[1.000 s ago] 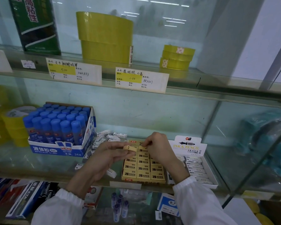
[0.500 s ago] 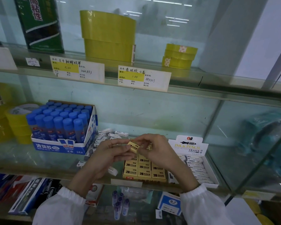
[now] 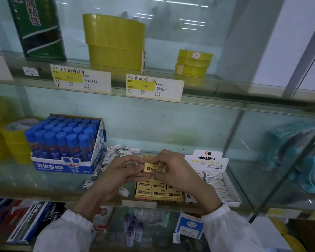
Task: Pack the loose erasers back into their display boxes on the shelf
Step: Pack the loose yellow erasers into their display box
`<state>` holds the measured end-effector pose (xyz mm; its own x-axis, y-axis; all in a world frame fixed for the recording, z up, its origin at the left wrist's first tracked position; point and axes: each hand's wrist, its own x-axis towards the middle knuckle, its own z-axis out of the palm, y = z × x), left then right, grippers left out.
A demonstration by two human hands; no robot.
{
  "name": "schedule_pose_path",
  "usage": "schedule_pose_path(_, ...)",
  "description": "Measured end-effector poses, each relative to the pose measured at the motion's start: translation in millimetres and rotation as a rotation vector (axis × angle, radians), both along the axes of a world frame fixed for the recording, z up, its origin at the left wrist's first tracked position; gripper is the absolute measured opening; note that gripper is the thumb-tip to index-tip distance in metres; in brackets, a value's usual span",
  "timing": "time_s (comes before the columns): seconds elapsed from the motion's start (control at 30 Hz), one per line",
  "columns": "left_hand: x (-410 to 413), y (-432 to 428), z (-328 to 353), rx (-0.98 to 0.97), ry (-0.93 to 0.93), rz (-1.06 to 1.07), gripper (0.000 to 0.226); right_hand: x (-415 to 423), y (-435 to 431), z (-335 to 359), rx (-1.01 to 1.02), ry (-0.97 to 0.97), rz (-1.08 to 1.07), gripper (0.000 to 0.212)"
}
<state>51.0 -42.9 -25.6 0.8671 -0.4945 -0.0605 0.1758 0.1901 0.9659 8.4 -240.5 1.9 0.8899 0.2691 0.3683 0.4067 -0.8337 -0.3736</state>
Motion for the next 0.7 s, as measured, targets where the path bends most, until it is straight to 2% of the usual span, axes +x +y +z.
schedule_pose_path(0.17, 3.0, -0.7, -1.2, -0.029, 0.039, 0.021, 0.024, -7.5, -22.7, 12.2, -0.346, 0.059, -0.164, 0.026)
schedule_pose_path(0.27, 4.9, 0.5, -1.9, -0.015, 0.037, 0.026, 0.023, -6.1, -32.7, 11.7, -0.447, 0.119, -0.242, 0.018)
schedule_pose_path(0.7, 5.7, 1.5, -3.3, -0.037, 0.053, 0.051, 0.021, 0.0, -40.1, 17.8, -0.204, 0.276, -0.195, 0.026)
